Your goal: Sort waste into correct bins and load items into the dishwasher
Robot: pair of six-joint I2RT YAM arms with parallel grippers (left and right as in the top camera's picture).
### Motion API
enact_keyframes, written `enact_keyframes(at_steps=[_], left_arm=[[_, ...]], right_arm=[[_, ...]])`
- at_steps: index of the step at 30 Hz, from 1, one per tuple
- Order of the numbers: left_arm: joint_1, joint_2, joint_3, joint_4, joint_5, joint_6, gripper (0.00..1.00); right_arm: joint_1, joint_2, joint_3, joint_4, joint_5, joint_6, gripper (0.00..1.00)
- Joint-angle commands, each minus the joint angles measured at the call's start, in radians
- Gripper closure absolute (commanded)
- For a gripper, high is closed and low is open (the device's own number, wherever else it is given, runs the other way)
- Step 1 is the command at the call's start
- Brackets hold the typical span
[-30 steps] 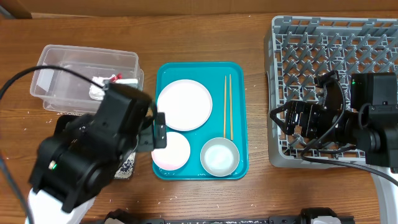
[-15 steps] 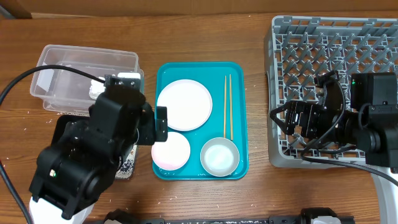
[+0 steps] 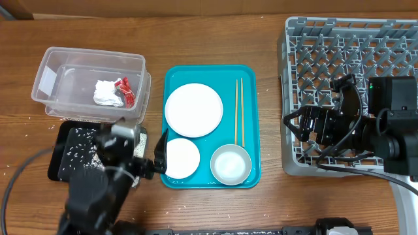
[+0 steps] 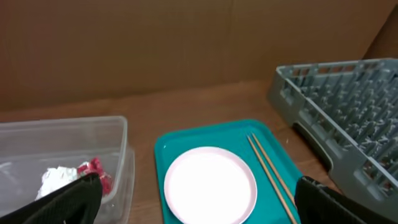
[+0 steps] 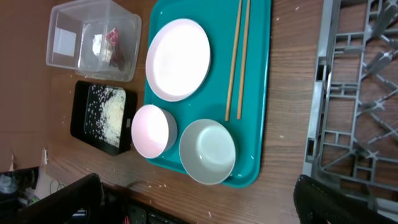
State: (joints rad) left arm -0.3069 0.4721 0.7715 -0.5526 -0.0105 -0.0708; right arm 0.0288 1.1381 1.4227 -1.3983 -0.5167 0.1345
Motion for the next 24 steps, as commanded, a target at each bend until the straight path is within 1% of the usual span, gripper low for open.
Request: enact_keyframes(at_steps=[1,4,9,13,16,18,24], left_arm=[[0.006,-0.188,-0.184,0.075,0.030,0.028,0.00],[0.006,-0.314,-0.314,0.121,0.031,0.034,0.00],[0.006,-0.466,-0.497,0.127,0.042,0.034,0.00],[0.005,-0.469,-0.608,0.156,0.045,0.034,0.00],[0.005,-0.469,-0.669,0.211,0.044,0.034,0.00],[0.005,-0.469,-0.673,0.235,0.041,0.034,0.00],[0.005,-0.468,-0.676,0.238,0.037,0.034,0.00]], right_arm=[[0.006,-0.003,0.003,0.005,0.003,-0.005,0.00],[0.006,-0.003,0.003,0.005,0.003,-0.005,0.00],[0.006,-0.003,0.003,0.005,0.003,-0.005,0.00],[0.006,-0.003,0.003,0.005,0.003,-0.005,0.00],[0.006,-0.003,0.003,0.005,0.003,-0.005,0.00],[0.006,-0.003,0.003,0.005,0.003,-0.005,0.00],[0.006,-0.003,0.003,0.005,0.003,-0.005,0.00]])
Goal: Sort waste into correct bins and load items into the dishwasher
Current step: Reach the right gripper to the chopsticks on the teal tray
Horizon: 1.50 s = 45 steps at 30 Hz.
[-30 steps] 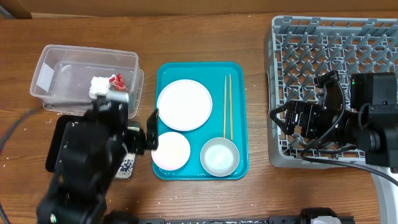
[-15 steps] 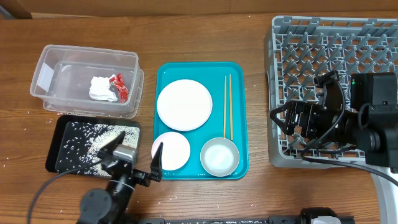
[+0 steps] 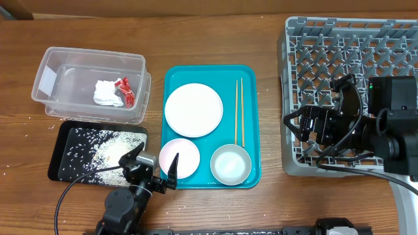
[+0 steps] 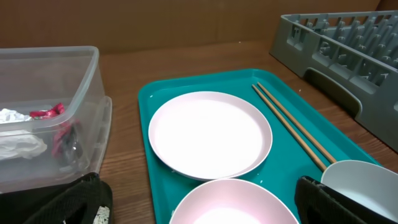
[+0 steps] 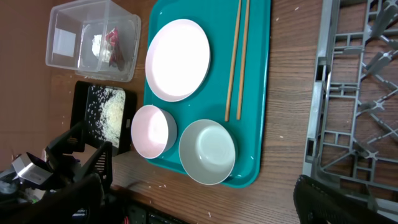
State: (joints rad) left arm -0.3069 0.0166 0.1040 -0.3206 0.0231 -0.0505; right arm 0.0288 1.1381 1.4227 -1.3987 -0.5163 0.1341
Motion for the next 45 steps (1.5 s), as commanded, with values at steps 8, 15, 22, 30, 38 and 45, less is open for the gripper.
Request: enact_keyframes(at_steps=[8,15,22,30,38,45], left_arm=[[0.005,-0.012,-0.008,0.006,0.003,0.014,0.00],[0.005,-0.012,-0.008,0.006,0.003,0.014,0.00],[0.005,-0.012,-0.008,0.006,0.003,0.014,0.00],[0.005,-0.012,-0.008,0.006,0.003,0.014,0.00],[0.005,-0.012,-0.008,0.006,0.003,0.014,0.00],[0.005,-0.012,-0.008,0.006,0.003,0.014,0.00]], right_arm=[[0.006,-0.003,0.003,0.006,0.003,-0.005,0.00],[0.006,-0.003,0.003,0.071,0.036,0.067,0.00],[0.006,0.007,0.003,0.186,0.040,0.204,0.00],[0.208,0.158,0.003,0.213,0.108,0.205,0.00],[0.463,0.391,0.003,0.396,0.368,0.248,0.12],[0.441,0.563,0.003,0.558,0.439,0.364,0.27]])
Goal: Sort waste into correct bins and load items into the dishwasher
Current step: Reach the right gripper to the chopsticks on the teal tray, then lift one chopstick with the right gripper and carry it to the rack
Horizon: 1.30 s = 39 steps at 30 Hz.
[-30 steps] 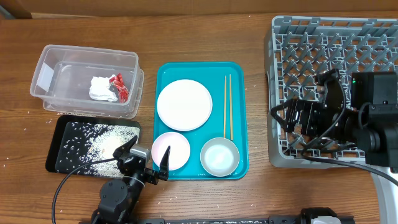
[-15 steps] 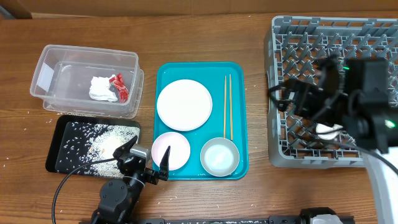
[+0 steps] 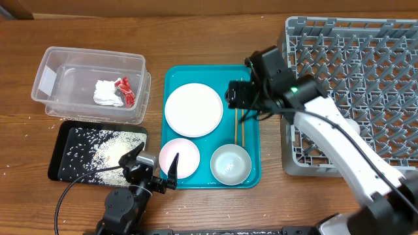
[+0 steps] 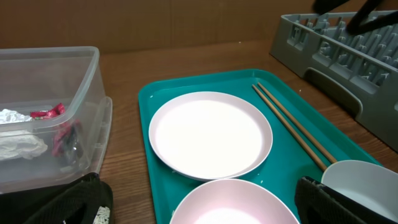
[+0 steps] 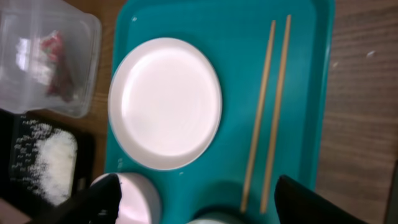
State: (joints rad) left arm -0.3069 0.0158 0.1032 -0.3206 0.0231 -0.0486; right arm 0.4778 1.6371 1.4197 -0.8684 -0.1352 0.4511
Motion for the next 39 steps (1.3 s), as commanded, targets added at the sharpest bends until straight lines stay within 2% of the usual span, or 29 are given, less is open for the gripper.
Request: enact_keyframes(at_steps=[1,5,10,15,21,30,35,39], left_arm=[[0.005,-0.011,-0.007,0.006,0.003,0.012,0.00],[0.005,-0.011,-0.007,0.006,0.003,0.012,0.00],[0.005,-0.011,-0.008,0.006,0.003,0.012,0.00],[0.005,-0.011,-0.007,0.006,0.003,0.012,0.00],[0.005,-0.011,-0.007,0.006,0.003,0.012,0.00],[0.005,-0.011,-0.007,0.006,0.003,0.012,0.00],[0.005,-0.011,-0.007,0.006,0.003,0.012,0.00],[0.005,-0.011,-0.007,0.006,0.003,0.012,0.00]], right_arm=[[-0.008,0.090,0.006,0.040,0.060,0.047,0.32],[-0.008,0.201,0.006,0.063,0.074,0.040,0.48],[-0.008,0.296,0.006,0.086,0.085,0.059,0.51],[-0.006,0.359,0.006,0.094,0.034,0.053,0.62],[0.005,0.438,0.006,0.100,0.010,0.047,0.65],[0.003,0.457,0.037,0.045,0.010,0.047,0.96],[0.003,0.407,0.094,-0.024,0.013,0.019,0.96],[-0.003,0.283,0.127,-0.043,0.061,0.013,0.96]])
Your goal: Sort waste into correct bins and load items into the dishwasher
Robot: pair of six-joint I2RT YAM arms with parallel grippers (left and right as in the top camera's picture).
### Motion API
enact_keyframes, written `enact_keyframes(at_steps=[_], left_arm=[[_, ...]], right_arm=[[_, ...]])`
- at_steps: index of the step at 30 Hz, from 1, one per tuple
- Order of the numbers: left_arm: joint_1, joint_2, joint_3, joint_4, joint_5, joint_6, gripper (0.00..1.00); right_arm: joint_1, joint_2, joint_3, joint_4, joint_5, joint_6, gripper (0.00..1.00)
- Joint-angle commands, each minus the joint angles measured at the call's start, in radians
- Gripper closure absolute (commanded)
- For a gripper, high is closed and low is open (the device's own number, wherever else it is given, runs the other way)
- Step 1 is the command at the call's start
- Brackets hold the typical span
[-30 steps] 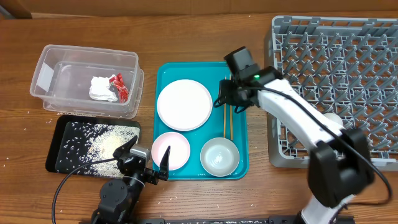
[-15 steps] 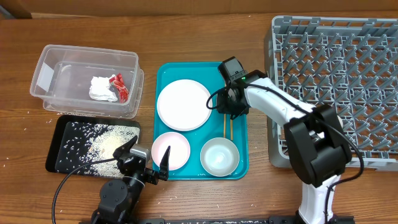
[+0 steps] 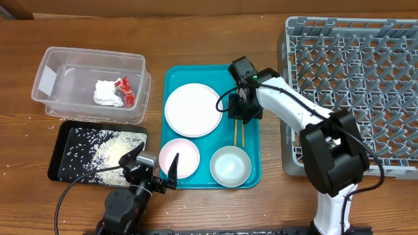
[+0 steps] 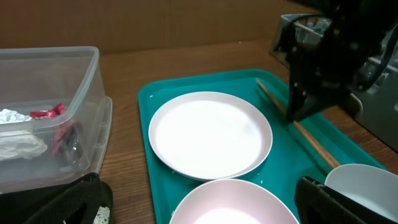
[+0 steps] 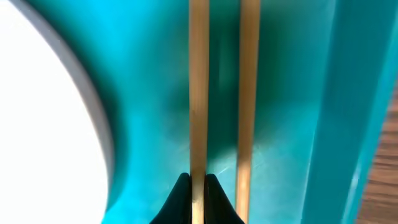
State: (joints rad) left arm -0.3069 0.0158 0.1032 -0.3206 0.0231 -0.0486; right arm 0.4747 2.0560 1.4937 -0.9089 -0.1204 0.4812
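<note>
Two wooden chopsticks (image 5: 248, 93) lie side by side on the teal tray (image 3: 171, 72). My right gripper (image 5: 198, 186) is down on the tray and shut on the left chopstick (image 5: 198, 93); in the overhead view the right gripper (image 3: 243, 112) sits just right of the white plate (image 3: 193, 109). A pink bowl (image 3: 180, 158) and a pale bowl (image 3: 230, 164) stand at the tray's near end. My left gripper (image 3: 155, 171) stands open at the pink bowl (image 4: 227, 202), one finger to each side of it.
The grey dish rack (image 3: 353, 78) fills the right side. A clear bin (image 3: 91, 81) holding white and red scraps stands at the far left. In front of it lies a black tray (image 3: 98, 153) with rice.
My right gripper has come down from above the tray onto the chopsticks and shut on the left one. The left gripper and the dishes have not moved.
At first my right arm rested over the dish rack and my left arm was raised by the black tray. Then the left gripper was low at the pink bowl. Later the right arm hung above the tray, and now it grips a chopstick.
</note>
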Motion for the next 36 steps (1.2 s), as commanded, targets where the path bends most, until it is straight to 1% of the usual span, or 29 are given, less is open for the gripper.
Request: enact_keyframes(at_steps=[1,4,7,8,9,12,15,19,22,26,27,29,31,34,36], left_arm=[[0.005,-0.011,-0.007,0.006,0.003,0.012,0.00],[0.005,-0.011,-0.008,0.006,0.003,0.012,0.00],[0.005,-0.011,-0.008,0.006,0.003,0.012,0.00],[0.005,-0.011,-0.008,0.006,0.003,0.012,0.00],[0.005,-0.011,-0.007,0.006,0.003,0.012,0.00],[0.005,-0.011,-0.007,0.006,0.003,0.012,0.00],[0.005,-0.011,-0.007,0.006,0.003,0.012,0.00],[0.005,-0.011,-0.008,0.006,0.003,0.012,0.00],[0.005,-0.011,-0.007,0.006,0.003,0.012,0.00],[0.005,-0.011,-0.008,0.006,0.003,0.012,0.00],[0.005,-0.011,-0.007,0.006,0.003,0.012,0.00],[0.005,-0.011,-0.007,0.006,0.003,0.012,0.00],[0.005,-0.011,-0.008,0.006,0.003,0.012,0.00],[0.005,-0.011,-0.007,0.006,0.003,0.012,0.00],[0.005,-0.011,-0.007,0.006,0.003,0.012,0.00]], right_arm=[[-0.007,-0.164,0.053,-0.003,0.062,-0.017,0.96],[-0.045,-0.254,0.053,-0.025,0.116,-0.018,0.96],[-0.108,-0.322,0.053,-0.066,0.214,-0.039,0.96],[-0.127,-0.331,0.053,-0.071,0.227,-0.065,0.96],[-0.159,-0.335,0.053,-0.073,0.229,-0.137,0.96],[-0.226,-0.326,0.045,-0.080,0.231,-0.291,0.96],[-0.269,-0.301,0.032,-0.094,0.233,-0.363,0.96],[-0.304,-0.257,0.016,-0.108,0.252,-0.374,0.96],[-0.314,-0.243,0.012,-0.122,0.325,-0.374,0.96],[-0.311,-0.246,0.014,-0.122,0.322,-0.373,0.96],[-0.311,-0.246,0.014,-0.124,0.317,-0.373,0.90],[-0.311,-0.246,0.014,-0.137,0.293,-0.369,0.56],[-0.305,-0.250,0.019,-0.149,0.254,-0.353,0.55],[-0.267,-0.276,0.035,-0.152,0.132,-0.355,0.47],[-0.221,-0.301,0.038,-0.148,0.054,-0.354,0.47]])
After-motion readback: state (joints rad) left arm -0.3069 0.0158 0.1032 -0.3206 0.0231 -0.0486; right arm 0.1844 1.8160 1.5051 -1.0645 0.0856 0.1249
